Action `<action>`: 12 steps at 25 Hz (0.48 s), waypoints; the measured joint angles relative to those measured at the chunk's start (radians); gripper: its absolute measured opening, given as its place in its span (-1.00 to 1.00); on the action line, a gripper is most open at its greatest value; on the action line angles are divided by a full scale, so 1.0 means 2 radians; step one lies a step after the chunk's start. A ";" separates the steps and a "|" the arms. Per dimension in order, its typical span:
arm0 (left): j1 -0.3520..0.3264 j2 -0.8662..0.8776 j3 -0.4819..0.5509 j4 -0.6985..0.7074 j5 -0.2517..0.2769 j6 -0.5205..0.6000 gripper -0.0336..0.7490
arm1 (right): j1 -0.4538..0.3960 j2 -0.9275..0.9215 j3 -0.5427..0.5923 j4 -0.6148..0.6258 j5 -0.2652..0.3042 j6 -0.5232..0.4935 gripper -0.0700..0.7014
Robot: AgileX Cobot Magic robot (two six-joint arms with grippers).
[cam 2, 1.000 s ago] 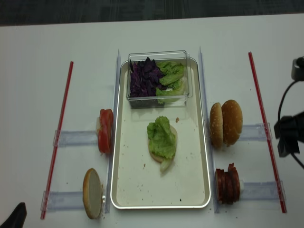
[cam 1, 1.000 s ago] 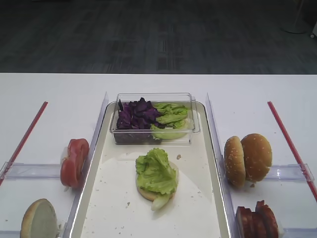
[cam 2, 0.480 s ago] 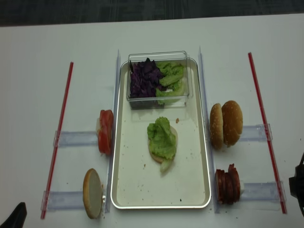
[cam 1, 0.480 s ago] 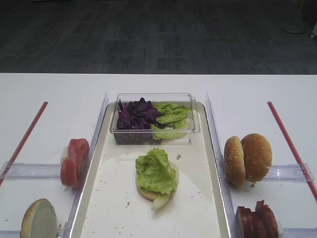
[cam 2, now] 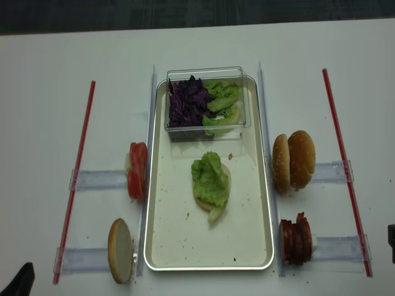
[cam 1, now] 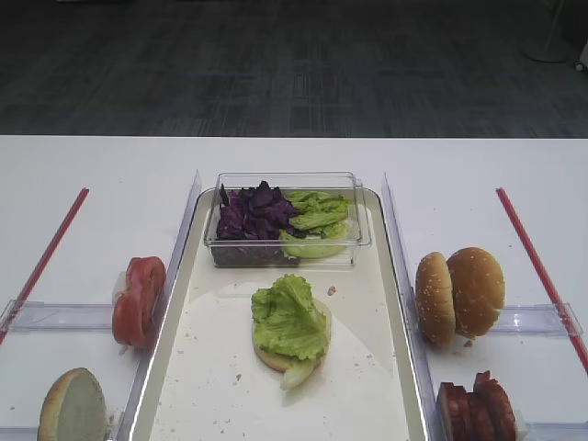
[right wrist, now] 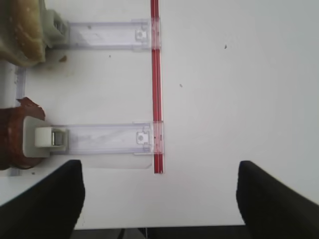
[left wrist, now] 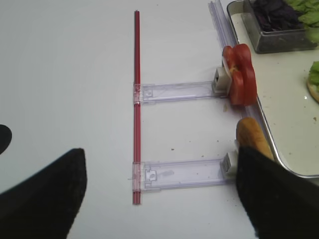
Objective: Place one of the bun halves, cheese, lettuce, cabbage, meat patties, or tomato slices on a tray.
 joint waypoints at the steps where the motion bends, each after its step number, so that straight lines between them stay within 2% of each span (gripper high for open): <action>1: 0.000 0.000 0.000 0.000 0.000 0.000 0.53 | 0.000 -0.016 0.001 0.000 0.000 0.000 0.83; 12: 0.000 0.000 0.000 0.000 0.000 0.000 0.53 | 0.000 -0.171 0.001 0.006 0.001 -0.006 0.74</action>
